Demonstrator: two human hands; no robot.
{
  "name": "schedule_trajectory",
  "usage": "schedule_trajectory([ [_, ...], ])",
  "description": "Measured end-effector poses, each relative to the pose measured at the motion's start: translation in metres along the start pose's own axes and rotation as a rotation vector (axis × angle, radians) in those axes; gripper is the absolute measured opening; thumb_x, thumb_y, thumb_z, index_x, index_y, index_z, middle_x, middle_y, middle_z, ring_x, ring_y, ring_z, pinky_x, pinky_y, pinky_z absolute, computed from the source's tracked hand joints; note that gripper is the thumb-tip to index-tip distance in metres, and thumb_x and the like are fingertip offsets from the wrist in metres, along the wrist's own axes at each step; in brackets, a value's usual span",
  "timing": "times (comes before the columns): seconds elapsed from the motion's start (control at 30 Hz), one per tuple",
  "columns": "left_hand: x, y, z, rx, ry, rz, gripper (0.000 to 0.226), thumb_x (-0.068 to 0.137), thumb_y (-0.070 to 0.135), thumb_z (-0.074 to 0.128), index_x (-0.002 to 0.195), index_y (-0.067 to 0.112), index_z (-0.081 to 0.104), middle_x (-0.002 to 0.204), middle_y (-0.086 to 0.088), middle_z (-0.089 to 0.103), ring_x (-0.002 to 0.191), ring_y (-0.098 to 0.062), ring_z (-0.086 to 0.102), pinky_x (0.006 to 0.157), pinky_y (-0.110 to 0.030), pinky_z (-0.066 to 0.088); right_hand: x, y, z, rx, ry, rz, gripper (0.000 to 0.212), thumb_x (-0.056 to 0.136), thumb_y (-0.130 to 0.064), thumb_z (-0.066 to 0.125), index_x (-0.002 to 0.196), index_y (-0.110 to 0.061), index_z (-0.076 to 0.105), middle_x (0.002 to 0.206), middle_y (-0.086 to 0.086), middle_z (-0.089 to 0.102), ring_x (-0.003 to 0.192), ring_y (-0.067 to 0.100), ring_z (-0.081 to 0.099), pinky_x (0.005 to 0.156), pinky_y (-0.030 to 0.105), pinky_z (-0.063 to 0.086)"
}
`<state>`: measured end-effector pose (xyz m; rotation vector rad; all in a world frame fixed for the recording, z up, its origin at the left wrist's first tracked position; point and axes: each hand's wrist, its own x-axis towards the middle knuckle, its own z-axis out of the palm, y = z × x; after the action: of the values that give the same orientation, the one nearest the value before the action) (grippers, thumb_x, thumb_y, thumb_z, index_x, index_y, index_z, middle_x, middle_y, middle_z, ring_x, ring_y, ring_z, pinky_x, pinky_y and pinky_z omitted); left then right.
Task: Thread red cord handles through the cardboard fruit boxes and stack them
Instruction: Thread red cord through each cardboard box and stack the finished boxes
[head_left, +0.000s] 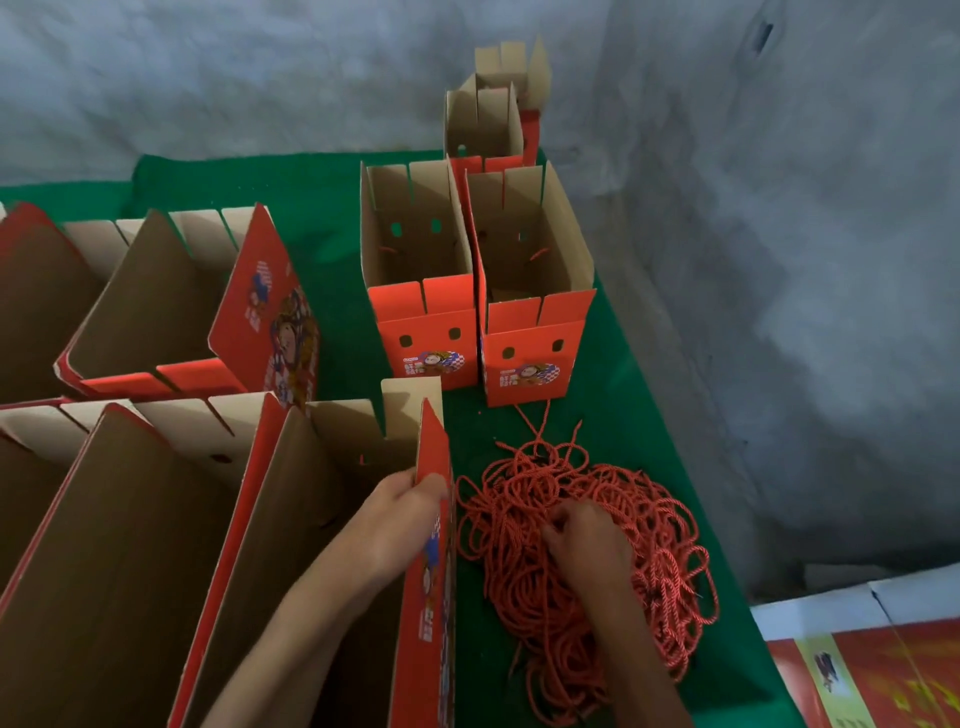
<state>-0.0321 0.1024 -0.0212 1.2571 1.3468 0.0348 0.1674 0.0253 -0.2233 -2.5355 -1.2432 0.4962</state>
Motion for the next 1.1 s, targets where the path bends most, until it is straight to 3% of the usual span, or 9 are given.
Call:
schedule_trajectory([
  [0.23, -0.002, -0.002, -0.004, -0.073, 0.088, -0.026, 0.039, 0.104, 0.025, 0.045, 0.127, -0.004, 0.057, 0.129, -0.029, 0.061, 0.123, -0.046, 0.057, 0.104, -0.054, 0.046, -0.001, 0.002, -0.008, 0.284, 0.017, -0.067, 0.011, 0.091, -0.037, 0.075, 0.085, -0.031, 0.069, 0.102, -0.010, 0.052, 0.088, 0.008, 0.058, 0.069, 0.022, 0.047],
  [0.33, 0.000, -0.003, -0.003, -0.082, 0.102, -0.027, 0.041, 0.105, 0.024, 0.043, 0.131, -0.005, 0.055, 0.130, -0.030, 0.060, 0.124, -0.046, 0.056, 0.106, -0.054, 0.045, -0.003, 0.005, -0.014, 0.282, 0.054, -0.094, 0.017, 0.081, -0.030, 0.079, 0.076, -0.029, 0.063, 0.128, -0.005, 0.053, 0.117, 0.019, 0.055, 0.098, 0.041, 0.051],
  [0.47, 0.003, -0.004, -0.001, -0.092, 0.097, -0.029, 0.040, 0.105, 0.027, 0.042, 0.128, -0.002, 0.057, 0.128, -0.026, 0.062, 0.122, -0.043, 0.058, 0.106, -0.054, 0.046, -0.007, 0.011, -0.017, 0.108, 0.085, -0.117, 0.017, 0.079, -0.025, 0.077, 0.079, -0.027, 0.061, 0.162, 0.005, 0.036, 0.151, 0.030, 0.026, 0.123, 0.055, 0.020],
  [0.57, 0.004, -0.004, -0.001, -0.098, 0.097, -0.025, 0.040, 0.105, 0.028, 0.042, 0.127, -0.002, 0.057, 0.128, -0.027, 0.062, 0.121, -0.043, 0.058, 0.106, -0.054, 0.047, -0.010, 0.010, -0.018, 0.280, 0.108, -0.135, 0.017, 0.080, -0.020, 0.074, 0.077, -0.028, 0.058, 0.137, -0.002, 0.060, 0.132, 0.019, 0.049, 0.112, 0.046, 0.041],
  [0.63, 0.005, -0.004, -0.002, -0.098, 0.102, -0.026, 0.042, 0.105, 0.027, 0.042, 0.128, -0.004, 0.057, 0.128, -0.028, 0.062, 0.122, -0.045, 0.058, 0.106, -0.055, 0.047, -0.013, 0.005, -0.022, 0.538, 0.050, -0.060, 0.013, 0.078, -0.025, 0.067, 0.076, -0.031, 0.056, 0.089, -0.009, 0.069, 0.085, 0.008, 0.063, 0.073, 0.032, 0.055],
  [0.7, 0.007, -0.005, -0.003, -0.102, 0.105, -0.033, 0.043, 0.105, 0.028, 0.042, 0.129, -0.005, 0.057, 0.128, -0.029, 0.062, 0.121, -0.045, 0.058, 0.106, -0.056, 0.046, -0.016, -0.003, -0.026, 0.705, -0.006, -0.031, 0.012, 0.082, -0.022, 0.063, 0.080, -0.033, 0.057, 0.073, -0.001, 0.066, 0.059, 0.005, 0.057, 0.054, 0.029, 0.048],
  [0.87, 0.013, -0.008, -0.004, -0.111, 0.120, -0.064, 0.046, 0.103, 0.029, 0.044, 0.130, -0.006, 0.057, 0.128, -0.030, 0.062, 0.121, -0.047, 0.058, 0.105, -0.059, 0.046, -0.025, -0.030, -0.028, 0.928, -0.188, -0.032, 0.020, 0.094, -0.024, 0.059, 0.107, -0.034, 0.070, 0.094, -0.003, 0.074, 0.064, 0.000, 0.064, 0.058, 0.014, 0.045],
  [1.0, 0.017, -0.012, -0.004, -0.104, 0.123, -0.081, 0.047, 0.100, 0.030, 0.046, 0.129, -0.005, 0.058, 0.127, -0.028, 0.063, 0.120, -0.047, 0.059, 0.105, -0.060, 0.047, -0.033, -0.048, -0.025, 1.008, -0.287, -0.070, 0.011, 0.091, -0.037, 0.078, 0.099, -0.029, 0.078, 0.103, -0.012, 0.077, 0.099, 0.005, 0.070, 0.093, 0.030, 0.053],
  [1.1, 0.020, -0.013, -0.004, -0.097, 0.135, -0.087, 0.048, 0.099, 0.032, 0.046, 0.128, -0.004, 0.059, 0.126, -0.028, 0.064, 0.119, -0.046, 0.060, 0.104, -0.060, 0.047, -0.035, -0.055, -0.025, 1.106, -0.282, -0.095, 0.013, 0.088, -0.032, 0.082, 0.092, -0.022, 0.075, 0.096, -0.001, 0.076, 0.095, 0.016, 0.071, 0.090, 0.031, 0.055],
])
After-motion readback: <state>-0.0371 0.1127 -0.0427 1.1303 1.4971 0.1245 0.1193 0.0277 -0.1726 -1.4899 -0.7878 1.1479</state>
